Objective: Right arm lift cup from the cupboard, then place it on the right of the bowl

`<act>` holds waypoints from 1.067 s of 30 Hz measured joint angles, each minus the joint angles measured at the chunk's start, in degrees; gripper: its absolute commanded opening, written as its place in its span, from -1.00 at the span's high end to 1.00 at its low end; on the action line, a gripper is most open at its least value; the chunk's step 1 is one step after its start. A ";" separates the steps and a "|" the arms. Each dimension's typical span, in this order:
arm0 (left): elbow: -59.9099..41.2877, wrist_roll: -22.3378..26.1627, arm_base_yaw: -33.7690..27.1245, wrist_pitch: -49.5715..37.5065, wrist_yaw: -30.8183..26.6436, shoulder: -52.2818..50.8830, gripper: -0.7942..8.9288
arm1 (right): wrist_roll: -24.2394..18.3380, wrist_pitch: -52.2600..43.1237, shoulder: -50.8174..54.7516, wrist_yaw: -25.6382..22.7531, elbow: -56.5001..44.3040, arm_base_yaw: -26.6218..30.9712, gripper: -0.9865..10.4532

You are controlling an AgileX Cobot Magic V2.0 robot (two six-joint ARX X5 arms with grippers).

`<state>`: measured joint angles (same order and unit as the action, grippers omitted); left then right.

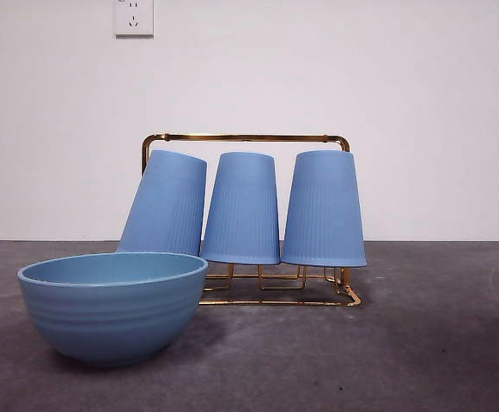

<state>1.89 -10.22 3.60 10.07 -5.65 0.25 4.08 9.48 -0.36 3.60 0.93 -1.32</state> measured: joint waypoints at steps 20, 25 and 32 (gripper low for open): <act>20.04 -15.47 2.12 3.41 5.20 17.88 0.82 | 17.44 11.17 -7.30 6.10 17.55 -0.09 0.81; 29.18 -15.45 3.85 3.91 9.25 27.34 0.82 | 17.33 14.91 -14.19 11.80 26.14 -0.07 0.81; 38.16 -11.89 6.56 6.40 21.55 40.33 0.82 | 14.84 16.96 -23.47 22.14 34.10 -0.13 0.81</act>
<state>40.05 -22.11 10.15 16.47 15.90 40.58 18.92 26.44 -23.84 25.74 35.03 -1.45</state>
